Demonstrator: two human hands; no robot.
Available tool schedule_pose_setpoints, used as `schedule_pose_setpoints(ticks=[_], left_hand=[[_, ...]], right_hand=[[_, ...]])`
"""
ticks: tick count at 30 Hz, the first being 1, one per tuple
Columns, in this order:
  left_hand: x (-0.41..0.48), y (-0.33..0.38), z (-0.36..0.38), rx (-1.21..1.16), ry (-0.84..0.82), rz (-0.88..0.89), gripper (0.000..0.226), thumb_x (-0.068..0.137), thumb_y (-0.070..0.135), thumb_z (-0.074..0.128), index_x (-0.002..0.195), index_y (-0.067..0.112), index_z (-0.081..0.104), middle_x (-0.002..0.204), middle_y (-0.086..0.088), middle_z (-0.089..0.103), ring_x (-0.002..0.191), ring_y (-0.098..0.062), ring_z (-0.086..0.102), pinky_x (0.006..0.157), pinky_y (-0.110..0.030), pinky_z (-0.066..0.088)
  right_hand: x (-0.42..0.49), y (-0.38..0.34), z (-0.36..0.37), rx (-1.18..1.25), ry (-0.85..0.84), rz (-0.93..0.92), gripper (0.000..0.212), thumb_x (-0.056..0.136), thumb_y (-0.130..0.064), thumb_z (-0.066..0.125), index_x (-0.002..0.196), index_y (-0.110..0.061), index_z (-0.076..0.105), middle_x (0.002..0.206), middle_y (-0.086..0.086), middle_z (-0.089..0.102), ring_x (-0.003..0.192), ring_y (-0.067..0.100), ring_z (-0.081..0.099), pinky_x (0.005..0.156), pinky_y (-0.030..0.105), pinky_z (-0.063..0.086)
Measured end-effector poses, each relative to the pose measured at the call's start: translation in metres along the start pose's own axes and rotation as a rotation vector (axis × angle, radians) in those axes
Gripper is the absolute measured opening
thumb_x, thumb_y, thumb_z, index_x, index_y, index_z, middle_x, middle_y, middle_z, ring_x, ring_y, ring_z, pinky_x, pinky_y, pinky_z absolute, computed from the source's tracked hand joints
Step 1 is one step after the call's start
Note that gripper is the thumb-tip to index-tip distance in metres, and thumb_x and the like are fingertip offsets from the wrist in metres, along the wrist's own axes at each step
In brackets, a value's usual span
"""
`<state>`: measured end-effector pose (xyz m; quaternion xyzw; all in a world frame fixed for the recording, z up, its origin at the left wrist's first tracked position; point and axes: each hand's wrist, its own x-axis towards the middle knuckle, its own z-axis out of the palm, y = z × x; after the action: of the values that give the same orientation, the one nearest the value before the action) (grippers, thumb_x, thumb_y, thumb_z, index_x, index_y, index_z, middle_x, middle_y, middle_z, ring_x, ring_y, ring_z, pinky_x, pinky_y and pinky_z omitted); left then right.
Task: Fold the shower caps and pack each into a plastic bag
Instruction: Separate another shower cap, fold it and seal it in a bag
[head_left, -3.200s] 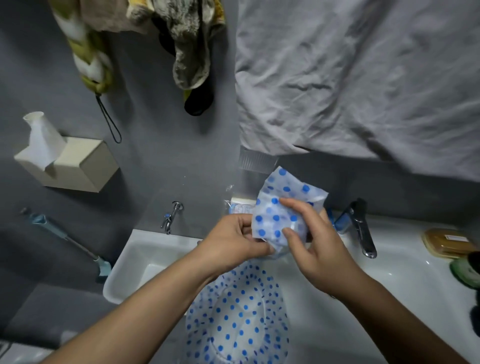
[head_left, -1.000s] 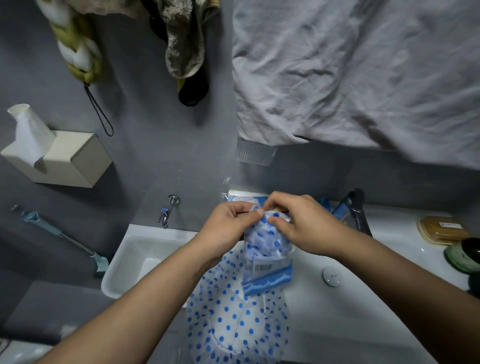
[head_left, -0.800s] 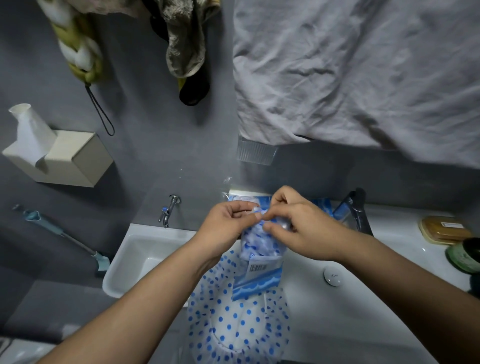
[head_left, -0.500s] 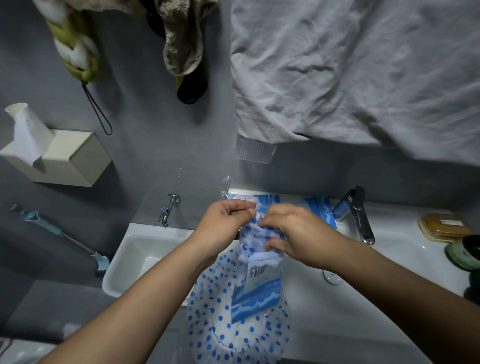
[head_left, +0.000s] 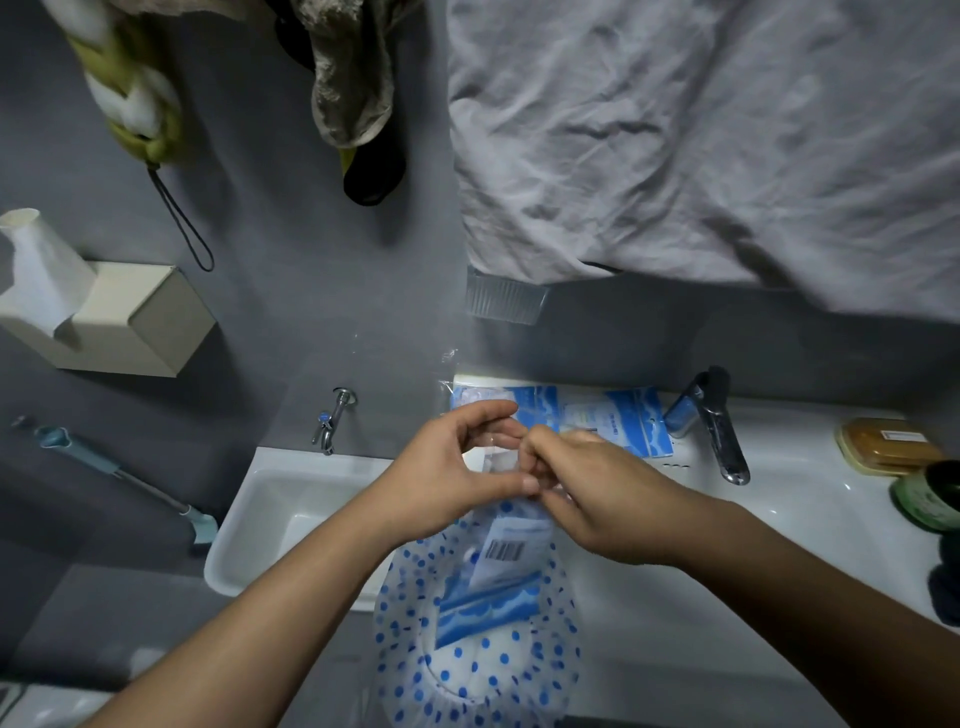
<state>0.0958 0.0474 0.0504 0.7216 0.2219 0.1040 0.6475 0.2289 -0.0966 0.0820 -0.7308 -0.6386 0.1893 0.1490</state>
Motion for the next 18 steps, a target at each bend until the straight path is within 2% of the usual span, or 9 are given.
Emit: schedule_pose_setpoints(ticks=[2,3,6,7,9,12,13,15,18], left_hand=[[-0.002,-0.002,0.001,0.1,0.01,0.037,0.067,0.071,0.005,0.087,0.129,0.019,0.056,0.116,-0.003,0.071,0.111,-0.006,0.066,0.093,-0.031,0.055],[-0.002,-0.004,-0.001,0.108,0.034,0.046,0.065,0.073,0.004,0.085,0.128,0.02,0.056,0.116,-0.002,0.071,0.11,-0.006,0.067,0.092,-0.032,0.055],[-0.002,-0.006,-0.01,0.0,0.139,0.046,0.055,0.078,-0.001,0.079,0.126,0.017,0.06,0.113,-0.008,0.071,0.105,-0.016,0.07,0.099,-0.039,0.054],[-0.002,-0.007,-0.011,-0.067,0.167,0.051,0.054,0.08,-0.004,0.076,0.127,0.017,0.059,0.112,-0.011,0.072,0.104,-0.021,0.071,0.1,-0.042,0.053],[-0.001,-0.006,-0.011,-0.212,0.201,0.062,0.063,0.082,-0.011,0.071,0.135,0.021,0.054,0.111,-0.017,0.072,0.098,-0.023,0.072,0.094,-0.038,0.056],[0.002,-0.004,-0.006,-0.346,0.259,0.0,0.085,0.08,-0.011,0.072,0.143,0.033,0.035,0.107,-0.016,0.075,0.087,-0.018,0.074,0.073,-0.026,0.058],[0.003,-0.006,-0.006,-0.372,0.275,-0.044,0.086,0.079,-0.008,0.074,0.141,0.035,0.032,0.106,-0.014,0.077,0.088,-0.019,0.075,0.077,-0.028,0.057],[0.004,-0.008,-0.008,-0.461,0.294,-0.145,0.075,0.077,-0.004,0.077,0.139,0.02,0.041,0.103,-0.011,0.079,0.091,-0.022,0.075,0.087,-0.038,0.054],[0.002,-0.012,-0.011,-0.553,0.259,-0.225,0.055,0.078,-0.005,0.075,0.129,0.004,0.058,0.099,-0.013,0.079,0.084,-0.021,0.076,0.076,-0.034,0.06]], right_hand=[[-0.004,0.0,-0.004,0.192,-0.045,0.065,0.024,0.088,-0.028,0.061,0.098,-0.034,0.04,0.101,-0.019,0.068,0.1,0.001,0.055,0.084,0.028,0.046],[-0.006,0.003,-0.004,0.257,0.033,0.083,0.026,0.085,-0.026,0.065,0.099,-0.034,0.044,0.105,-0.019,0.069,0.104,0.0,0.057,0.088,0.028,0.047],[-0.007,0.017,0.001,0.184,0.483,0.091,0.029,0.08,-0.027,0.075,0.104,-0.027,0.06,0.106,-0.013,0.061,0.107,0.006,0.054,0.092,0.03,0.047],[-0.007,0.02,0.004,0.233,0.555,0.148,0.034,0.079,-0.028,0.077,0.108,-0.026,0.061,0.108,-0.011,0.058,0.108,0.006,0.054,0.091,0.027,0.047],[-0.004,0.018,0.007,0.556,0.494,0.323,0.042,0.079,-0.025,0.078,0.116,-0.025,0.059,0.109,-0.007,0.061,0.1,0.005,0.062,0.085,0.024,0.05],[0.003,0.016,0.014,0.95,0.361,0.411,0.013,0.087,-0.011,0.069,0.098,-0.016,0.067,0.078,-0.002,0.07,0.067,0.01,0.066,0.066,0.029,0.055],[0.004,0.016,0.015,0.965,0.377,0.42,0.007,0.088,-0.009,0.067,0.091,-0.015,0.069,0.07,-0.002,0.069,0.064,0.011,0.065,0.062,0.028,0.055],[0.007,0.014,0.016,0.953,0.42,0.446,0.007,0.089,-0.011,0.066,0.084,-0.01,0.07,0.069,0.002,0.07,0.063,0.012,0.066,0.059,0.026,0.056],[0.011,0.011,0.017,0.933,0.399,0.474,0.017,0.09,-0.021,0.066,0.086,-0.005,0.068,0.077,0.01,0.075,0.067,0.015,0.068,0.06,0.025,0.058]])
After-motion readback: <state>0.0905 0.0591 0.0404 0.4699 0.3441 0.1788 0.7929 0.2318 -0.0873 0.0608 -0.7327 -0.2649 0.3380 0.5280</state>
